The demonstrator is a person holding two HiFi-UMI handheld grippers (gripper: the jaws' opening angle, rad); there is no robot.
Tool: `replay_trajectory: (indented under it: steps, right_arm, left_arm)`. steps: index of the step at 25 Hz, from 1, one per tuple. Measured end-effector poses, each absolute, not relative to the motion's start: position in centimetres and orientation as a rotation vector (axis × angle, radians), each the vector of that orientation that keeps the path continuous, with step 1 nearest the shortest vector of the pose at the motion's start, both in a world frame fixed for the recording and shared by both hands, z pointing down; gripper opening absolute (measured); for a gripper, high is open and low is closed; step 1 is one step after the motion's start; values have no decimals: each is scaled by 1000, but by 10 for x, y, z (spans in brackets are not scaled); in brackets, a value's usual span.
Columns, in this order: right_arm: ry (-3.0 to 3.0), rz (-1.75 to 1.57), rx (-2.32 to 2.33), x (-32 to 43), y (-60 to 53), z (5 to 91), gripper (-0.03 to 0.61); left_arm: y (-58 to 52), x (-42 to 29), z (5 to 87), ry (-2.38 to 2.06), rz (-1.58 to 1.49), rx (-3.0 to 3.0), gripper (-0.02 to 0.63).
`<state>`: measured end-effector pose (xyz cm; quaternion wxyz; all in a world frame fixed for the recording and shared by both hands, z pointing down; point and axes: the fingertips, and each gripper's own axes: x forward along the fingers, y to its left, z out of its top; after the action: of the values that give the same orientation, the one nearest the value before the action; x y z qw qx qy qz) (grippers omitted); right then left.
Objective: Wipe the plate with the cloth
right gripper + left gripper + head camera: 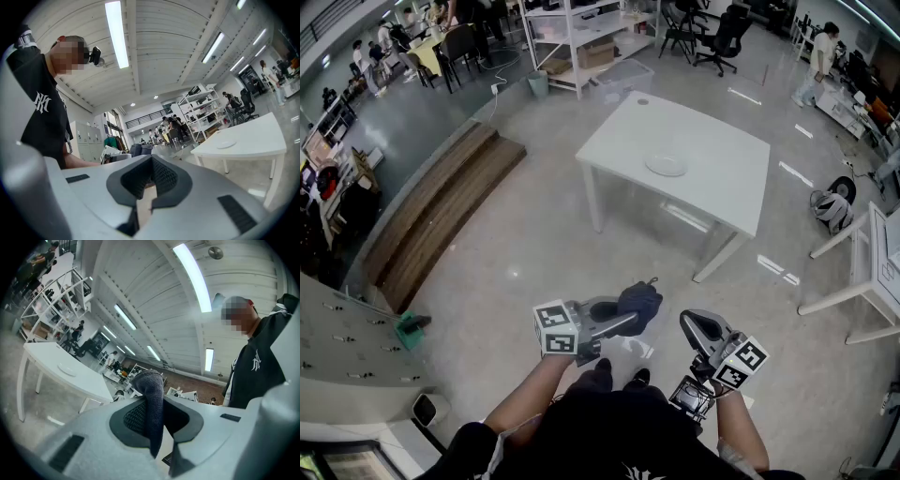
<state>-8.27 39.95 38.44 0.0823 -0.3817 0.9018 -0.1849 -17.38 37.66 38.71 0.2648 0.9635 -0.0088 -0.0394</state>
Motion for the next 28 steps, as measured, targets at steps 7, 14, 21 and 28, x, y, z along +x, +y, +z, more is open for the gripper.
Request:
replay_trajectory:
  steps: [7, 14, 21, 28]
  right_arm:
    - [2683, -538, -1152, -75, 395, 383, 3]
    - [2665, -523, -1178, -69, 394, 379, 5]
    - [2707, -485, -1220, -62, 391, 380, 6]
    - [2708, -467, -1202, -30, 394, 382, 6]
  left_arm:
    - [371, -170, 391, -44, -91, 2598, 51]
    - [370, -168, 390, -50, -91, 2612, 51]
    - [367, -162, 392, -67, -74, 2623, 52]
    - [367, -136, 397, -106, -40, 2643, 52]
